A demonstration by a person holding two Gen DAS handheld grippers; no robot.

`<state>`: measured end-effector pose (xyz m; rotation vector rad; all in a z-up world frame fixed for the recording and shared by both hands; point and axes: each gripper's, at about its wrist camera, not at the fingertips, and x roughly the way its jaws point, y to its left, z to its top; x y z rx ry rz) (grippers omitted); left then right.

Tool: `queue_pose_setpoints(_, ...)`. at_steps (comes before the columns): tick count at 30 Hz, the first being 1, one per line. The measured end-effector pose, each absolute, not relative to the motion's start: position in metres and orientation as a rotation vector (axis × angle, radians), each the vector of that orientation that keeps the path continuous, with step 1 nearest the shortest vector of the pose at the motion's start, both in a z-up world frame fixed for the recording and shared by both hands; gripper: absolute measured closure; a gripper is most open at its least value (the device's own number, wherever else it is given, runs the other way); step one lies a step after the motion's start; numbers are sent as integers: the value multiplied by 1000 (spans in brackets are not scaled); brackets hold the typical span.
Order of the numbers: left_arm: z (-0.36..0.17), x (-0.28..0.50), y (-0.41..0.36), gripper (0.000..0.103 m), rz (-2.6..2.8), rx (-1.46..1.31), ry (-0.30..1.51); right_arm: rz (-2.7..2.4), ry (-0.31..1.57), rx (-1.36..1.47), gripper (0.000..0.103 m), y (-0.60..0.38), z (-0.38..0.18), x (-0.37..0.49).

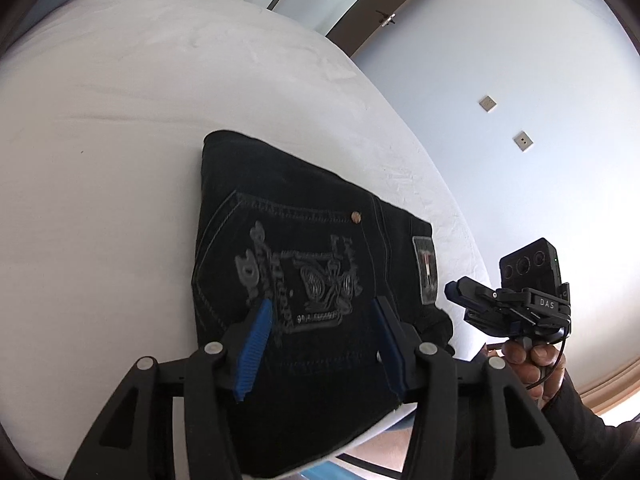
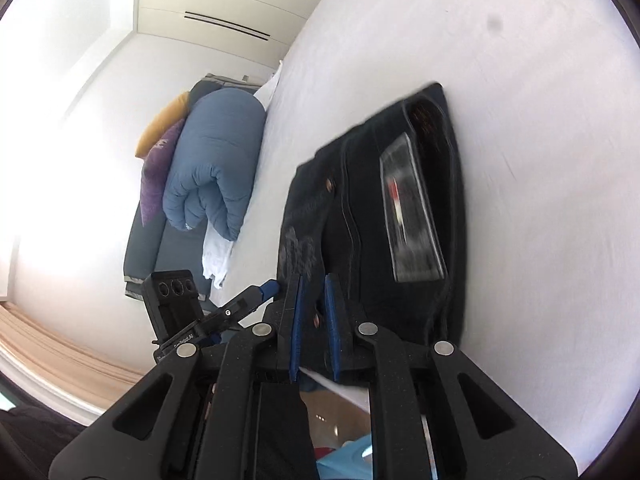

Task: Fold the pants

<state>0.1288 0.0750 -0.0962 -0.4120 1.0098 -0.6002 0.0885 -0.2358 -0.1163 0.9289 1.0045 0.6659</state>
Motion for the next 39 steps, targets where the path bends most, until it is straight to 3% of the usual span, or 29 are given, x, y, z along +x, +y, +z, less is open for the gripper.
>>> queue_pose_setpoints(4,-118,168,68,50,-620,-476,1085,650,1053,983,93,-237,-140,128)
queue_pose_setpoints(5,-127,175,67,54,-629,-492,1106,598,1082,986,93,-240,-151,139)
queue_pose_setpoints(7,-138,182,70,68,-608,-513,1114,590,1084,1030,103,-245,-172,148)
queue_pose_setpoints(10,-150,184,81,96,-579,-552,1127,601,1041,1000,103,-245,-169,145)
queue_pose_setpoints(14,-149,186,96,99,-588,-647,1146,601,1046,924,97,-238,-152,142)
queue_pose_setpoints(15,-134,182,95,83,-576,-585,1114,585,1042,881,90,-234,-140,137)
queue_pose_setpoints(16,-122,179,94,67,-571,-547,1085,578,1032,839,71,-234,-129,132)
queue_pose_setpoints(17,-106,174,97,34,-588,-540,1029,588,1013,816,55,-236,-117,127)
queue_pose_setpoints(18,-97,172,99,7,-583,-540,995,596,987,826,19,-241,-108,121)
queue_pose_setpoints(19,-87,170,104,2,-556,-530,950,571,953,837,6,-247,-100,115)
queue_pose_setpoints(23,-85,179,112,2,-527,-513,958,543,923,892,6,-278,-85,112)
queue_pose_setpoints(27,-125,181,98,12,-559,-487,1120,481,1066,917,8,-292,-110,121)
queue_pose_setpoints(32,-142,174,82,12,-577,-414,1193,493,1119,915,10,-284,-123,131)
queue_pose_setpoints(35,-139,183,82,15,-570,-427,1208,500,1186,877,24,-267,-131,144)
queue_pose_setpoints(37,-140,188,77,17,-561,-394,1229,504,1224,855,41,-256,-136,152)
queue_pose_setpoints(39,-138,191,64,18,-552,-315,1244,488,1263,837,50,-247,-144,158)
